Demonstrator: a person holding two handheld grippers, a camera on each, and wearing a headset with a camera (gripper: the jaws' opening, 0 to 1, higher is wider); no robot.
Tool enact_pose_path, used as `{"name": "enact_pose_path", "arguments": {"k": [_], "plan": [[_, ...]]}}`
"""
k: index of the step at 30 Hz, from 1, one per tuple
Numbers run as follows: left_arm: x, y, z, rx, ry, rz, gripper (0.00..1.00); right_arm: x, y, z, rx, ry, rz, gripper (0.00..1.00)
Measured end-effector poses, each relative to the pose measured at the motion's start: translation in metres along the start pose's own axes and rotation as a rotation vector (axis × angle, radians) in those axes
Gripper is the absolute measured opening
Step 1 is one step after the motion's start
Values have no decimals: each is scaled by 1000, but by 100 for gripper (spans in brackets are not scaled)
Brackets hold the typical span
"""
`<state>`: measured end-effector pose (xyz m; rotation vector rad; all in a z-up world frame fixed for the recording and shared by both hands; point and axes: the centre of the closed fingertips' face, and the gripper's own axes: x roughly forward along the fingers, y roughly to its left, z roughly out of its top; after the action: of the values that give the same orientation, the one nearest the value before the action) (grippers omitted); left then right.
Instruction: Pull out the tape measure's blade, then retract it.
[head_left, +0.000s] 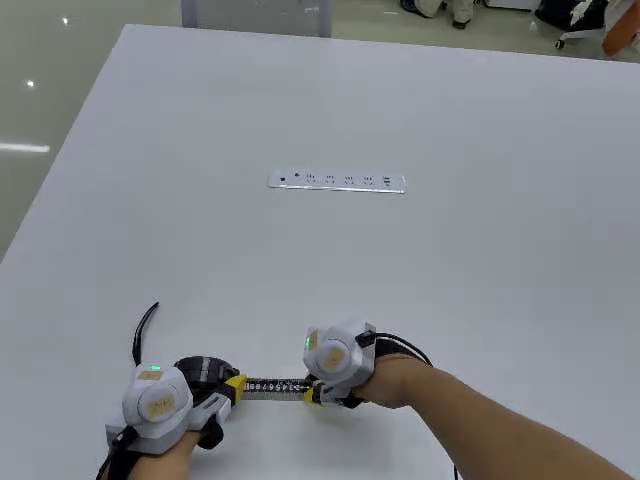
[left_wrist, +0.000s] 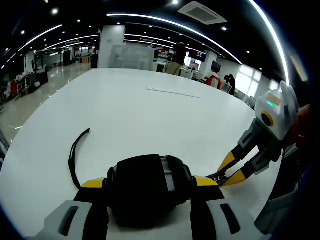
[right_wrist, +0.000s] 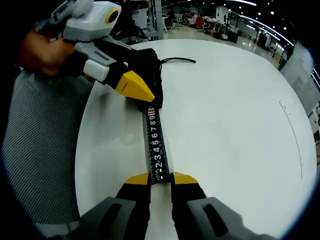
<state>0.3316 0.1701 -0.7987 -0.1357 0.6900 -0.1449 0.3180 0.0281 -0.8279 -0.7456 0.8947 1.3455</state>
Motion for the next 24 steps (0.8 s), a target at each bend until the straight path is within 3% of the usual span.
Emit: {"name": "enact_pose_path", "arguments": {"k": [24], "plan": [[0,0,0,9,4,-7,63,6,2,13,16,-34,3,14]]}}
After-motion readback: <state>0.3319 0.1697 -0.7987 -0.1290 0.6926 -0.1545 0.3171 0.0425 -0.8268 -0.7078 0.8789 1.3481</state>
